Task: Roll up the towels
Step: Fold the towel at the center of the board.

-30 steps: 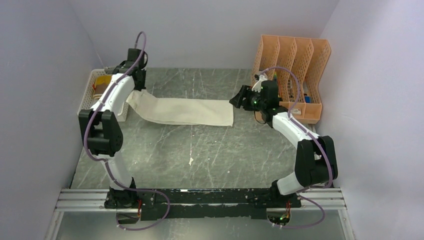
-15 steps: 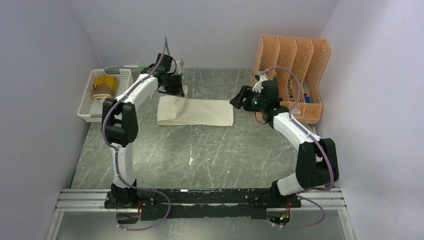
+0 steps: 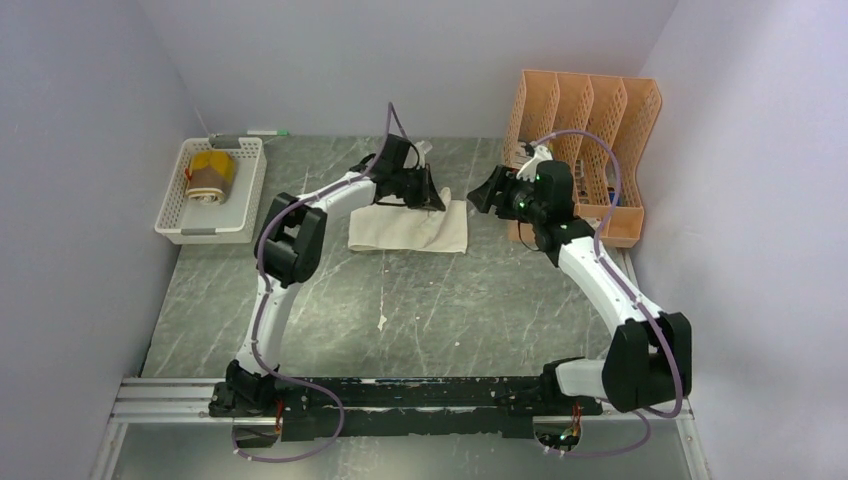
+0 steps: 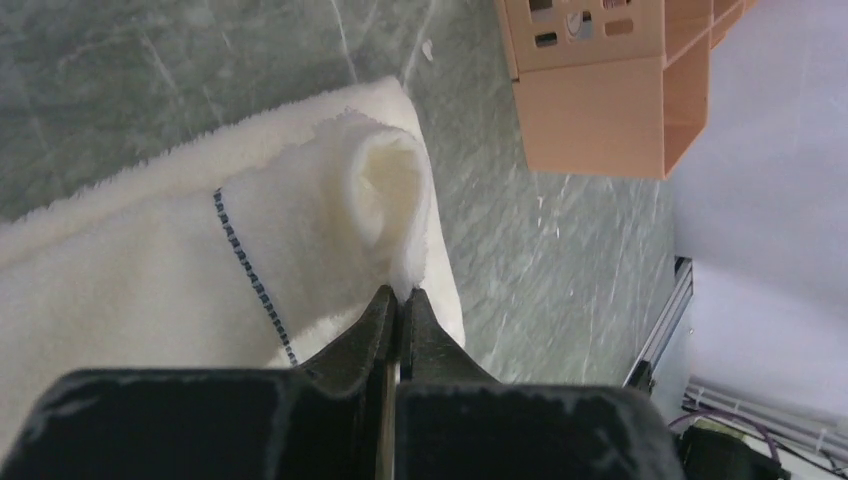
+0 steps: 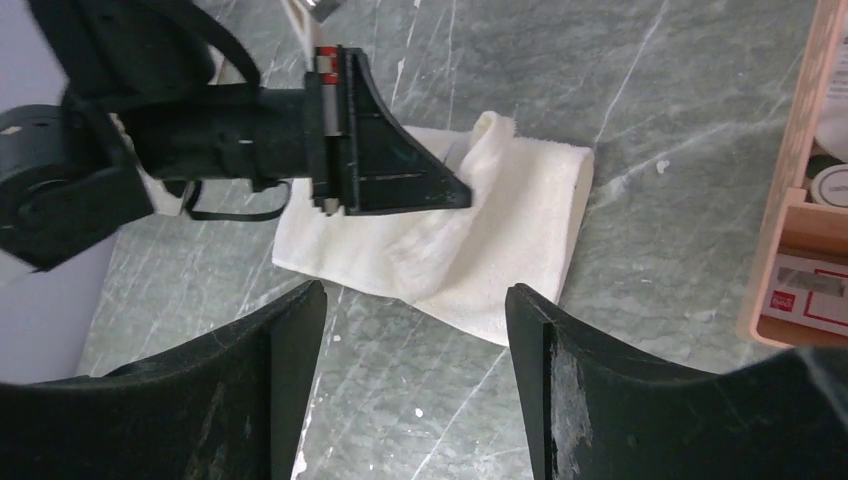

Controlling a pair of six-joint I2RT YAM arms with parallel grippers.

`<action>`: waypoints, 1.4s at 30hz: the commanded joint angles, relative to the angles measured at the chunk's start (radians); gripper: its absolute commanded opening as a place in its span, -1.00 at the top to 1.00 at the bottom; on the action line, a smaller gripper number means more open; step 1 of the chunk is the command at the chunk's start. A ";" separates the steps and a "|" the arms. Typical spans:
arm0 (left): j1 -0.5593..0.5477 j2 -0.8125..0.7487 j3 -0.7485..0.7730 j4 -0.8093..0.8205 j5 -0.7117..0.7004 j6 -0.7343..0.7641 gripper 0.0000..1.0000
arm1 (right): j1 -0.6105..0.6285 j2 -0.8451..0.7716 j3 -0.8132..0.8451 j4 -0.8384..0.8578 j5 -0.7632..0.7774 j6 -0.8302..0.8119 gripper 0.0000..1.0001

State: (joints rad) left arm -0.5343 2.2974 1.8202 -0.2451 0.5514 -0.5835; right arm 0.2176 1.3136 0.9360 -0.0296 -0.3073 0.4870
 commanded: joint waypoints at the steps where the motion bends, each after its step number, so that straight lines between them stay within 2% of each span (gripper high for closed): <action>1: -0.017 0.067 0.075 0.153 0.040 -0.120 0.86 | -0.001 -0.058 -0.027 -0.023 0.041 -0.001 -0.34; 4: -0.031 0.099 0.093 0.169 0.019 -0.148 0.86 | -0.002 -0.068 -0.033 -0.030 0.047 -0.005 -0.35; 18: -0.061 0.101 -0.002 0.305 -0.001 -0.260 0.86 | -0.002 -0.072 -0.057 -0.021 0.052 -0.002 -0.37; 24: -0.064 0.080 -0.077 0.325 -0.020 -0.266 0.41 | -0.003 -0.073 -0.058 -0.033 0.074 -0.010 -0.42; 25: -0.064 0.071 -0.084 0.327 -0.022 -0.265 -0.03 | -0.003 -0.071 -0.058 -0.034 0.081 -0.010 -0.43; 26: -0.063 0.062 -0.087 0.328 -0.020 -0.262 -0.72 | -0.004 -0.071 -0.060 -0.036 0.090 -0.009 -0.44; 27: -0.063 0.051 -0.088 0.326 -0.021 -0.258 -0.97 | -0.007 -0.069 -0.060 -0.036 0.099 -0.009 -0.45; 32: -0.044 -0.047 -0.095 0.314 -0.047 -0.228 -0.99 | -0.024 -0.055 -0.062 -0.027 0.111 -0.019 -0.49; 36: 0.017 -0.177 -0.115 0.267 -0.065 -0.169 -0.99 | -0.039 -0.022 -0.056 -0.015 0.083 -0.015 -0.49; 42: 0.156 -0.385 -0.259 0.069 -0.160 0.049 -0.99 | -0.015 0.158 0.051 -0.045 0.039 -0.132 -0.28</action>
State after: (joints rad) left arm -0.4690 2.0468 1.6482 -0.0368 0.4881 -0.7090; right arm 0.1837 1.3613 0.9096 -0.0532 -0.2459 0.4503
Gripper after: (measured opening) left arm 0.994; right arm 0.673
